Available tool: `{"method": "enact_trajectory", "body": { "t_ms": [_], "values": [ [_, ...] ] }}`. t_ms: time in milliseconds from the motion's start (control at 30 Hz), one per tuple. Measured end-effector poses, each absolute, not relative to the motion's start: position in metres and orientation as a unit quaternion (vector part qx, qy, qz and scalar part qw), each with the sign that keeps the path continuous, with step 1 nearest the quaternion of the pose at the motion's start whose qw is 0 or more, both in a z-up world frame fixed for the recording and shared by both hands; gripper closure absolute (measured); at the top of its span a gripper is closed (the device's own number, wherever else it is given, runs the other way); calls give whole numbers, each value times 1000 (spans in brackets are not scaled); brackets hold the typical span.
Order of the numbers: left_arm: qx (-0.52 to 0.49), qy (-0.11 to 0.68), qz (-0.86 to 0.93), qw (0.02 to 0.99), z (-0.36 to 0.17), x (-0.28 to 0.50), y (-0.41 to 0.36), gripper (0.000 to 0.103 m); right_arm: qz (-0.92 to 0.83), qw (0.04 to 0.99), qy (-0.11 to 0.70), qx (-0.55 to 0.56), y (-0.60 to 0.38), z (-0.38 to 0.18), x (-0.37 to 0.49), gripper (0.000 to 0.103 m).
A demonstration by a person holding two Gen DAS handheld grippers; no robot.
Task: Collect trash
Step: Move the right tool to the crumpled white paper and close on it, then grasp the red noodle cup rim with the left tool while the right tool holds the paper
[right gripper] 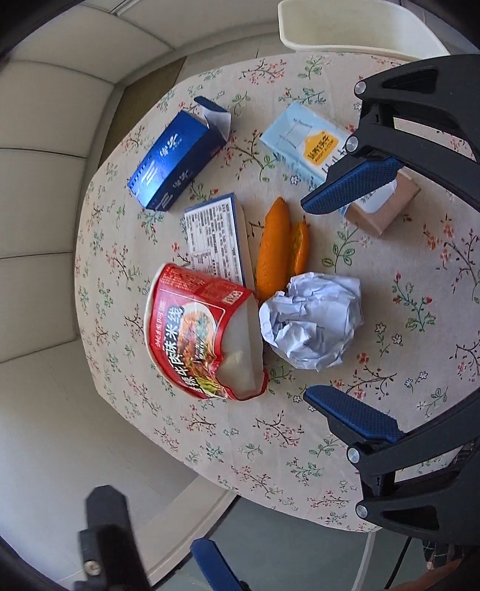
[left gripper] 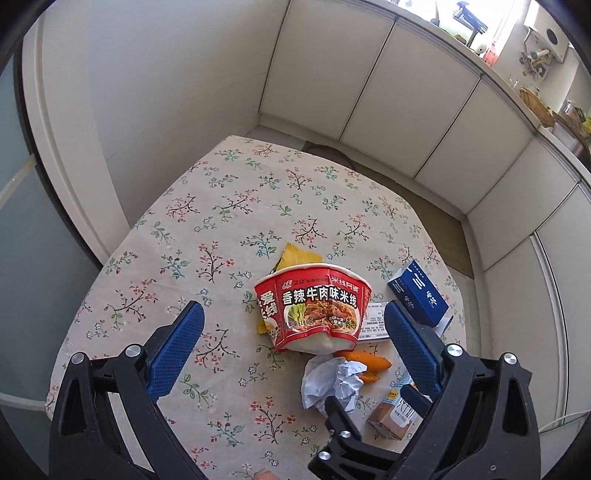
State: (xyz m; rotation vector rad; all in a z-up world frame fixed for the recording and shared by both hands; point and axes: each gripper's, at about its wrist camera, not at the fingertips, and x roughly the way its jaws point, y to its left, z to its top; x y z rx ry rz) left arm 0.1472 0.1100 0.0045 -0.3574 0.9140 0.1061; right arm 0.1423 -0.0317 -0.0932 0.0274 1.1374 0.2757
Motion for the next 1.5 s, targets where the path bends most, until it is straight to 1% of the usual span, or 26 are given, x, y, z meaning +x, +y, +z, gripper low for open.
{"method": "enact_trajectory", "body": {
  "t_ms": [67, 133, 167, 200, 233, 333, 633, 867, 1000, 1167, 1367, 1500],
  "values": [
    [-172, 440, 53, 879, 3, 149, 111, 9, 129, 829, 544, 7, -24, -102, 145, 16],
    [-171, 444, 56, 878, 0, 153, 113, 9, 133, 826, 548, 0, -19, -108, 148, 43],
    [-172, 447, 60, 876, -2, 156, 114, 9, 138, 822, 552, -3, -17, -111, 150, 51],
    [-174, 449, 63, 874, -4, 158, 116, 9, 144, 818, 557, -2, -17, -114, 151, 68],
    [-177, 452, 66, 872, -6, 160, 118, 9, 147, 814, 562, -1, -18, -116, 152, 74],
    [-197, 469, 70, 858, -17, 170, 125, 9, 153, 813, 562, 6, -23, -116, 150, 84],
    [-252, 520, 52, 815, -47, 191, 125, 9, 160, 815, 555, 36, -57, -95, 140, 85],
    [-272, 541, 35, 795, -66, 207, 110, 9, 143, 836, 524, 75, -109, -64, 133, 85],
    [-263, 550, 33, 792, -74, 219, 94, 9, 124, 847, 508, 96, -140, -51, 131, 85],
    [-274, 564, 27, 779, -93, 234, 81, 8, 103, 847, 509, 116, -174, -49, 130, 85],
    [-260, 575, 49, 774, -119, 241, 71, 6, 93, 848, 506, 129, -193, -47, 128, 85],
    [-255, 570, 50, 779, -127, 244, 69, 6, 94, 846, 507, 137, -197, -45, 129, 85]
  ]
}}
